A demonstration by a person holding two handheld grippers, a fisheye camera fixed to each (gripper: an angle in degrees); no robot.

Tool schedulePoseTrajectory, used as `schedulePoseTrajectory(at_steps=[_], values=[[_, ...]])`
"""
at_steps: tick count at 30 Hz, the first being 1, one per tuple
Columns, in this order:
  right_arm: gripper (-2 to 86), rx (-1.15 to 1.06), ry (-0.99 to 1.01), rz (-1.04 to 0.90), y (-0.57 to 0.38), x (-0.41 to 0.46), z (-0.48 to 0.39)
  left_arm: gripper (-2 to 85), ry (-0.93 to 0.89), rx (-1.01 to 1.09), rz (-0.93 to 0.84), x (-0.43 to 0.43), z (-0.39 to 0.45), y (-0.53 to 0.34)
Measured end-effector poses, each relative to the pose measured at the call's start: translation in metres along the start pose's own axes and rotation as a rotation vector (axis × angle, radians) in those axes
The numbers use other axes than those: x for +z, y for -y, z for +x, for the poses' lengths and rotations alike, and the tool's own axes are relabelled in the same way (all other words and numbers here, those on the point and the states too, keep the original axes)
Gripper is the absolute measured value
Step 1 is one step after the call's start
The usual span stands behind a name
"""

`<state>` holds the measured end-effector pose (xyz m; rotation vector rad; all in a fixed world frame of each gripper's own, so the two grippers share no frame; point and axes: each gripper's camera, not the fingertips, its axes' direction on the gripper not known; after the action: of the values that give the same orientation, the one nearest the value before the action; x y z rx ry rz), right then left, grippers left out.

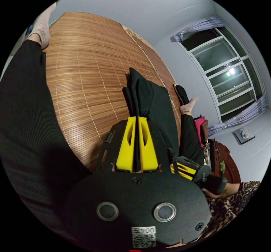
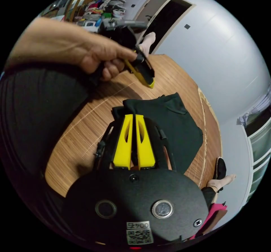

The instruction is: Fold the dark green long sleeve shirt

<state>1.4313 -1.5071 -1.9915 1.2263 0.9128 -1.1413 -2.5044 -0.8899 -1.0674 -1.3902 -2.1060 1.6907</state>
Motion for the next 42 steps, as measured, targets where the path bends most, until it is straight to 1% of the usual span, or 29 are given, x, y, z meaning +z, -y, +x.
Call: schedulePoseTrajectory(at_steps=[3,5,7,10,12,14,16,17,18,20,24,27,28,29,30,31,32,35,38,42], values=[[0.5,0.051,0.054,0.051,-0.002,-0.008,0.017,1.4,0.003,-0.008,0.011,0.0,0.003,-0.008],[0.3,0.039,0.136,-0.034,-0.007,0.018,0.02,1.2,0.017,-0.01,0.027,-0.001,0.008,-0.015],[0.3,0.032,0.147,-0.062,-0.01,0.035,0.018,0.9,0.033,0.012,0.051,-0.005,0.016,-0.021],[0.7,0.065,0.161,-0.059,-0.011,0.05,0.028,0.5,0.042,0.131,0.089,-0.008,0.053,-0.034],[1.0,0.087,0.186,-0.057,-0.012,0.057,0.038,0.4,0.029,0.217,0.057,0.007,0.08,-0.041],[1.6,0.098,0.194,-0.054,-0.013,0.067,0.049,0.3,0.118,0.312,-0.019,0.043,0.11,-0.052],[2.6,0.099,0.188,-0.056,-0.014,0.073,0.056,0.2,0.211,0.324,-0.032,0.066,0.118,-0.059],[3.2,0.092,0.191,-0.058,-0.015,0.077,0.061,0.2,0.285,0.278,-0.027,0.077,0.114,-0.061],[3.5,0.094,0.191,-0.059,-0.016,0.079,0.064,0.2,0.307,0.248,-0.025,0.081,0.11,-0.062],[4.8,0.102,0.228,-0.055,-0.023,0.086,0.08,0.2,0.259,0.197,0.007,0.089,0.096,-0.07],[4.9,0.156,0.39,-0.066,-0.04,0.085,0.129,0.2,0.292,0.268,0.011,0.095,0.104,-0.081],[8.1,0.42,0.469,-0.066,-0.078,0.081,0.214,0.2,0.215,0.234,0.002,0.095,0.094,-0.083],[8.9,0.589,0.518,-0.08,-0.102,0.085,0.254,0.2,0.173,0.214,0.0,0.095,0.088,-0.084],[9.8,0.762,0.572,-0.114,-0.13,0.093,0.291,0.2,0.14,0.197,-0.002,0.095,0.083,-0.084],[9.8,0.839,0.603,-0.134,-0.145,0.097,0.308,0.2,0.13,0.192,-0.003,0.096,0.082,-0.085],[10.0,0.97,0.662,-0.169,-0.172,0.108,0.335,0.2,0.12,0.188,-0.004,0.097,0.08,-0.086],[10.2,1.075,0.701,-0.238,-0.195,0.12,0.355,0.2,0.121,0.19,-0.005,0.098,0.081,-0.087],[11.1,1.1,0.78,-0.396,-0.221,0.149,0.372,0.2,0.126,0.194,-0.004,0.1,0.082,-0.09],[12.5,1.064,0.907,-0.475,-0.228,0.179,0.375,0.2,0.106,0.187,-0.004,0.101,0.079,-0.091],[10.5,1.064,0.995,-0.494,-0.235,0.206,0.385,0.1,0.109,0.19,-0.004,0.103,0.078,-0.092]])
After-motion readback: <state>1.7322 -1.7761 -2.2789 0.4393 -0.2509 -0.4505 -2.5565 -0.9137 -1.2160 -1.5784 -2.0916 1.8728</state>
